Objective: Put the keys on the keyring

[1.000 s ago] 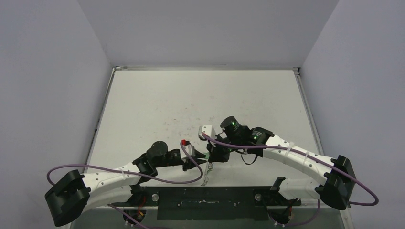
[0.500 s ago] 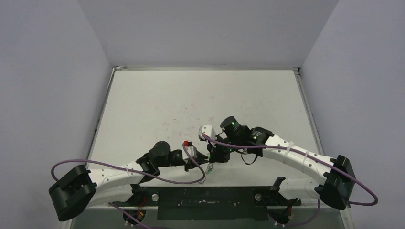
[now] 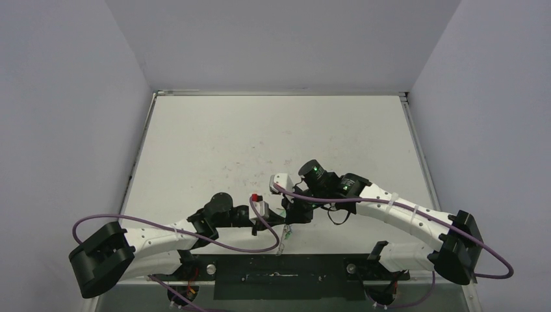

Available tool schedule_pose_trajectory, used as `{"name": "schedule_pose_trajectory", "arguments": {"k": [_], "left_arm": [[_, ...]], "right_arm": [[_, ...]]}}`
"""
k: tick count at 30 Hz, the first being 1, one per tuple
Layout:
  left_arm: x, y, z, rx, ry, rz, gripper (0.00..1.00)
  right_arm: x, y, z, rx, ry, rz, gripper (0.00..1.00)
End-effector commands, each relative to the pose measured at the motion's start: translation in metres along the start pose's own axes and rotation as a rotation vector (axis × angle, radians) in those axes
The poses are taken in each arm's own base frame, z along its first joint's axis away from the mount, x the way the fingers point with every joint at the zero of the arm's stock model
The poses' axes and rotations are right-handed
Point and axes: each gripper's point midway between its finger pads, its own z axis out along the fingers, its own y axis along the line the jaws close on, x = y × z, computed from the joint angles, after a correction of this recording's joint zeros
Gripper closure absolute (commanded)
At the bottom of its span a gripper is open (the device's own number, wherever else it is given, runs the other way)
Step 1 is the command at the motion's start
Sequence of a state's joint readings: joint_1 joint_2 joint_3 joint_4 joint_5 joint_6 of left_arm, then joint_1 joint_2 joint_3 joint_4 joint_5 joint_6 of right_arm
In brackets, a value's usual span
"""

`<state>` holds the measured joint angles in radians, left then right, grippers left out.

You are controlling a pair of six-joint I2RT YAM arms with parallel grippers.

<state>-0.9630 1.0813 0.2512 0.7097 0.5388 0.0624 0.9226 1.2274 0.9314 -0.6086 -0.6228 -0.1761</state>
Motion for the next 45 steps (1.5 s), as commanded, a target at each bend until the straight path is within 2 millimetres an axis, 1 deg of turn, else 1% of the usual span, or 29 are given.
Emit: {"name": "schedule_pose_trajectory", "arguments": {"k": [1,2,3,6,8,9,11,12,16,20,23,25,31,34,35,38,41,45], "left_arm": [[-0.03,-0.008,0.007,0.061,-0.091,0.042,1.0],[-0.029,-0.007,0.007,0.052,-0.094,0.036,1.0],[-0.029,-0.006,0.006,0.04,-0.101,0.03,1.0],[-0.029,0.001,0.002,-0.022,-0.133,0.018,1.0],[-0.031,0.004,-0.001,-0.053,-0.158,-0.013,1.0],[-0.032,0.005,-0.002,-0.064,-0.169,-0.02,1.0],[-0.036,0.007,-0.003,-0.079,-0.191,-0.023,1.0],[-0.038,0.008,-0.004,-0.086,-0.2,-0.024,1.0],[-0.049,0.009,-0.007,-0.106,-0.255,-0.01,1.0],[-0.058,0.01,-0.011,-0.119,-0.303,0.008,1.0],[-0.061,0.008,-0.013,-0.117,-0.319,0.017,1.0],[-0.062,0.008,-0.014,-0.117,-0.324,0.022,1.0],[-0.067,0.007,-0.017,-0.12,-0.333,0.03,1.0],[-0.067,0.006,-0.018,-0.119,-0.328,0.029,1.0],[-0.067,0.006,-0.018,-0.12,-0.327,0.028,1.0],[-0.068,0.006,-0.019,-0.121,-0.326,0.028,1.0],[-0.069,0.005,-0.019,-0.118,-0.328,0.029,1.0],[-0.069,0.004,-0.019,-0.114,-0.329,0.027,1.0]], "right_arm": [[-0.03,-0.004,-0.005,0.014,-0.075,-0.047,1.0],[-0.031,-0.005,-0.005,0.019,-0.077,-0.047,1.0],[-0.032,-0.007,-0.006,0.028,-0.08,-0.045,0.97],[-0.033,-0.015,-0.008,0.066,-0.107,-0.035,0.74],[-0.033,-0.019,-0.01,0.084,-0.139,-0.024,0.62],[-0.035,-0.022,-0.012,0.093,-0.164,-0.023,0.57],[-0.039,-0.02,-0.019,0.097,-0.22,-0.045,0.5],[-0.041,-0.02,-0.021,0.102,-0.246,-0.061,0.49],[-0.044,-0.016,-0.03,0.111,-0.333,-0.138,0.49],[-0.046,-0.011,-0.036,0.107,-0.412,-0.18,0.55],[-0.048,-0.006,-0.039,0.095,-0.469,-0.216,0.61],[-0.047,-0.005,-0.039,0.092,-0.486,-0.23,0.64],[-0.041,-0.006,-0.032,0.082,-0.491,-0.24,0.65],[-0.043,-0.003,-0.029,0.054,-0.504,-0.24,0.65],[-0.049,-0.002,-0.031,0.051,-0.529,-0.253,0.65],[-0.054,-0.001,-0.031,0.046,-0.55,-0.254,0.66],[-0.058,0.0,-0.03,0.025,-0.56,-0.254,0.72],[-0.059,0.003,-0.026,-0.01,-0.555,-0.254,0.84]]}}
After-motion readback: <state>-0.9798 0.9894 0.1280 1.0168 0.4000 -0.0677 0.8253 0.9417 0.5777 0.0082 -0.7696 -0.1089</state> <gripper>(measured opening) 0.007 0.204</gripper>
